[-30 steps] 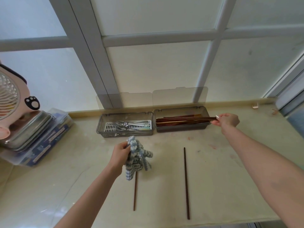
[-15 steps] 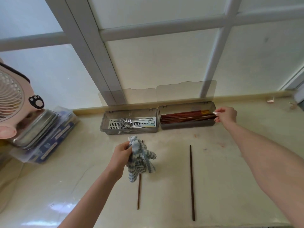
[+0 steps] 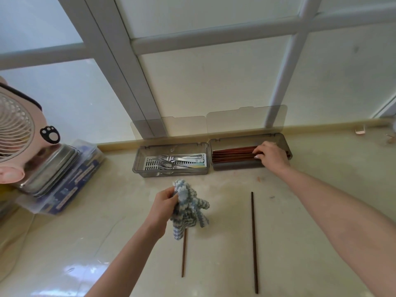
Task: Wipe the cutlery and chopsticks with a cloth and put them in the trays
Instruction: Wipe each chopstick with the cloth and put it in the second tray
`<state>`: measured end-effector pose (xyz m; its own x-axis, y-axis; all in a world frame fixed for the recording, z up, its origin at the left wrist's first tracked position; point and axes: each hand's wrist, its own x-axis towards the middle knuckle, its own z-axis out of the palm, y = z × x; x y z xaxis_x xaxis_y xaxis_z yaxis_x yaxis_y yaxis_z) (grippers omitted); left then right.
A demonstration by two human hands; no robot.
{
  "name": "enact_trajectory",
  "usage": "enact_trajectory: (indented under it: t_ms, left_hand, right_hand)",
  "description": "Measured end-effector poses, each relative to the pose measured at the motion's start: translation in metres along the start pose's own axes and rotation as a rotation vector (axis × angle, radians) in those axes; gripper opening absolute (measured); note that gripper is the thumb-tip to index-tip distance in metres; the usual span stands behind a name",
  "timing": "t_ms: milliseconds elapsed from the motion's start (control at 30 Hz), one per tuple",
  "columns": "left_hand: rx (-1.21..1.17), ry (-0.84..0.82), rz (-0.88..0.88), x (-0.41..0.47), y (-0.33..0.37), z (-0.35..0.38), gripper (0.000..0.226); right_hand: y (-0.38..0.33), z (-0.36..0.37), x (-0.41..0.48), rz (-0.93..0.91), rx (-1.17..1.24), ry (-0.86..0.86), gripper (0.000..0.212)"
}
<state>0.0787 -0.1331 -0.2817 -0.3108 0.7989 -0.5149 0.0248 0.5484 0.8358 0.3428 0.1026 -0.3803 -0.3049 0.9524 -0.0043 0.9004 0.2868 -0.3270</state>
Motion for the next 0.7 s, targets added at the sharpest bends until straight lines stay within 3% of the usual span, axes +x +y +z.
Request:
enact_trajectory:
  t_ms: [200, 333, 433, 533, 700]
  left_hand:
    - [-0.003, -0.004, -0.006, -0.001, 0.002, -0.002, 0.024]
    - [-0.009, 0.004, -0.002, 0.000, 0.003, -0.003, 0.024]
    - [-0.002, 0.001, 0.006, 0.002, 0.004, -0.002, 0.024]
    - [-0.005, -0.014, 0.016, 0.003, 0.006, 0.001, 0.024]
    - [-0.039, -0.028, 0.019, 0.004, 0.009, 0.002, 0.025]
  right_hand:
    - [-0.019, 0.004, 0.013, -0.015, -0.152, -0.079, 0.022]
    - [-0.009, -0.002, 0.018, -0.258, -0.317, -0.083, 0.026]
    - [-0.007, -0.010, 0.021, -0.339, -0.341, -0.073, 0.033]
    - [-0.006, -0.013, 0.024, -0.299, -0.329, -0.142, 0.036]
    - [-0.006, -0.008, 0.022, -0.124, -0.101, -0.257, 0.027]
